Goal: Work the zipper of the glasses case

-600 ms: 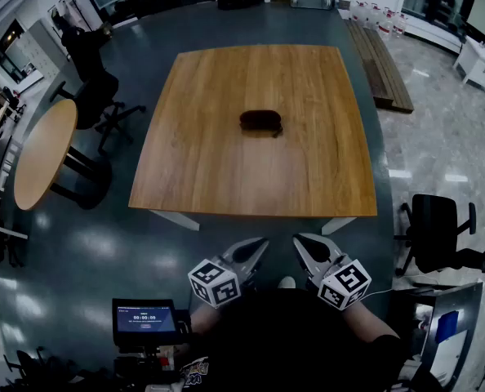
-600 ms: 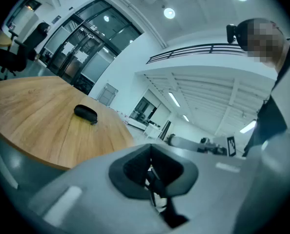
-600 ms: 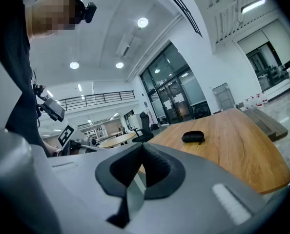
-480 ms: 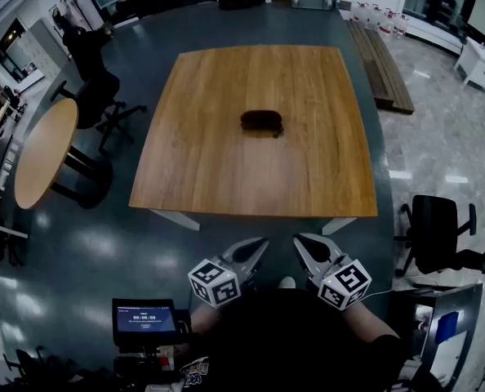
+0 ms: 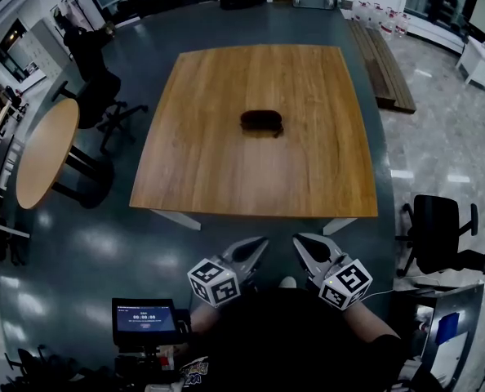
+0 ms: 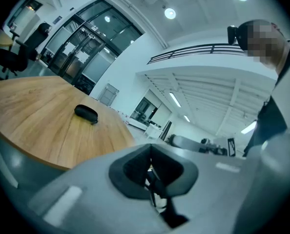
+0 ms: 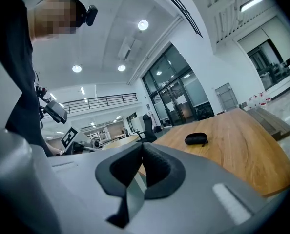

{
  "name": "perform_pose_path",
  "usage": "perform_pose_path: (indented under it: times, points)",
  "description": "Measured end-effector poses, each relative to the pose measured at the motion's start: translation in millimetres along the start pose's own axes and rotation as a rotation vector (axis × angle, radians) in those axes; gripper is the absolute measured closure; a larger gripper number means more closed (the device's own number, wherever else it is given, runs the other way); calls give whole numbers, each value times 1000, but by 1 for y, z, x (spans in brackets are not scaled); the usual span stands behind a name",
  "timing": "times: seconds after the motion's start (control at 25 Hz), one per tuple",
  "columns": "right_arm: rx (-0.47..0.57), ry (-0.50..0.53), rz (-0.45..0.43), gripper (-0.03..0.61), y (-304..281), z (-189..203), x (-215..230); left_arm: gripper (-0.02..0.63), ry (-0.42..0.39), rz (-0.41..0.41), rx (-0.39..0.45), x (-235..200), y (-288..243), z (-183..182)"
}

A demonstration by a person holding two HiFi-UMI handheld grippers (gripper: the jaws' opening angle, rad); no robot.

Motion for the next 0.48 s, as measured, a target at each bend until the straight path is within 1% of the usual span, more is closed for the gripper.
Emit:
perform_pose_path:
  times: [0.08,0.12,0.16,0.24,0.36,0.48]
  points:
    - [8,-12,-20,572,-1,-1,0,612,6,-2,-8,-1,-1,0]
    - [10,-19,-27,557,-2,-1,0,612,7,-3,-13,-1,-1,0]
    - [10,-28,-30,523,-3,0,1,612,8,-4,-19,-1,-1,1]
    - [11,-56,-23,495,-7,1,8,612,13,-11,-25,-7,-1,0]
    - [18,-109,3,463,-19,-1,22,612,46,-38,-15,-29,0,-8]
    - [27,-117,31,455,-40,-7,35,612,76,-38,-17,-55,-5,-16]
Point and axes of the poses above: the fingertips, and each gripper's own axes: y backward along the fingers, x to its right, z out of its underside, the point moved 3 cm from there along y, backward along the fingers, and after that the axes turned 9 degrees about -y, right-handed, at the moved point
